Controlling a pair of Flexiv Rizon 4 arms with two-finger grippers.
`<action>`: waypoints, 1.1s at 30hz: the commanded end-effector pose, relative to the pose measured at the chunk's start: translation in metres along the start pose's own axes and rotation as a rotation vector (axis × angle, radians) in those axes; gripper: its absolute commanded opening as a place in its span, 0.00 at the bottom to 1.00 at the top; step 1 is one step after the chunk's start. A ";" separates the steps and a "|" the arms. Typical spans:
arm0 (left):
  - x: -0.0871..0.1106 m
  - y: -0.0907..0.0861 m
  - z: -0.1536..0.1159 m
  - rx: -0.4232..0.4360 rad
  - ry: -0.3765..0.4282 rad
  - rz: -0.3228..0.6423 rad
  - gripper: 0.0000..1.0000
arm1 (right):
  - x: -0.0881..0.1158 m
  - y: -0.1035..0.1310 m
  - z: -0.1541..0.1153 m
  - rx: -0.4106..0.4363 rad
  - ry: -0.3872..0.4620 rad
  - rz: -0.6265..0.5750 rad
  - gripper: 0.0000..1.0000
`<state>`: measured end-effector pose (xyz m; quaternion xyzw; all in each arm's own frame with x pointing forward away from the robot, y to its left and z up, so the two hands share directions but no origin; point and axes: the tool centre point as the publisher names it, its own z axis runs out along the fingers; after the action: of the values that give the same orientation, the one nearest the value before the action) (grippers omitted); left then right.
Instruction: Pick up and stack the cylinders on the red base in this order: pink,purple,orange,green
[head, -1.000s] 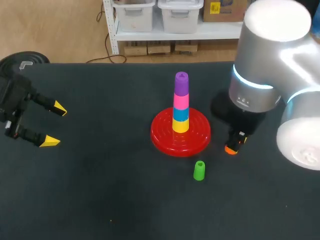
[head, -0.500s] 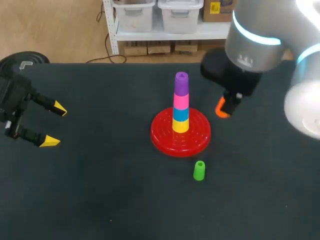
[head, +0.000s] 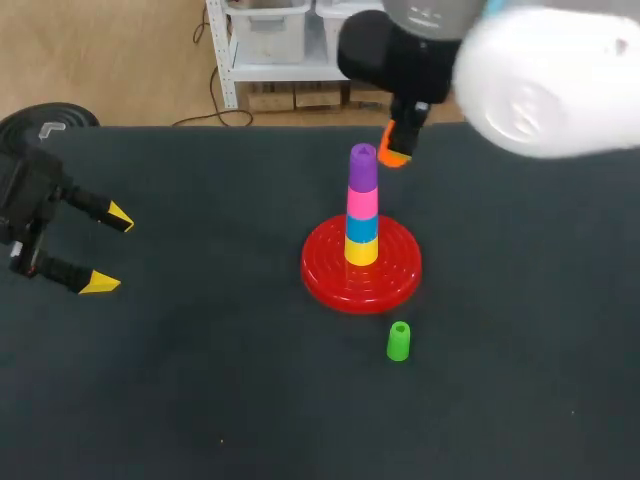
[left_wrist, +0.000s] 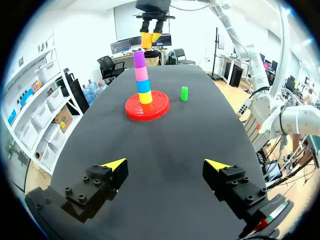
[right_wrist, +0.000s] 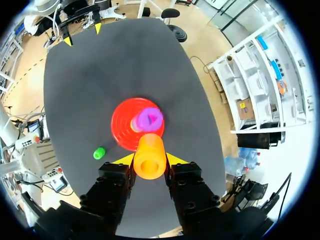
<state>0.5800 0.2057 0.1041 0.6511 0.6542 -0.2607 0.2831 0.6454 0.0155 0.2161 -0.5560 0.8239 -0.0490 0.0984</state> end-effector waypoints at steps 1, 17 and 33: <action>0.001 0.000 0.000 -0.003 -0.003 0.003 1.00 | -0.023 -0.010 0.005 -0.036 0.077 -0.010 0.00; 0.001 0.000 0.000 -0.003 -0.003 0.003 1.00 | -0.040 -0.011 0.006 -0.045 0.098 -0.058 0.00; 0.001 0.000 0.000 -0.003 -0.003 0.003 1.00 | -0.035 0.001 0.000 -0.085 0.086 -0.075 0.00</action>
<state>0.5800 0.2057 0.1041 0.6511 0.6542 -0.2607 0.2831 0.6586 0.0527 0.2188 -0.5852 0.8085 -0.0488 0.0382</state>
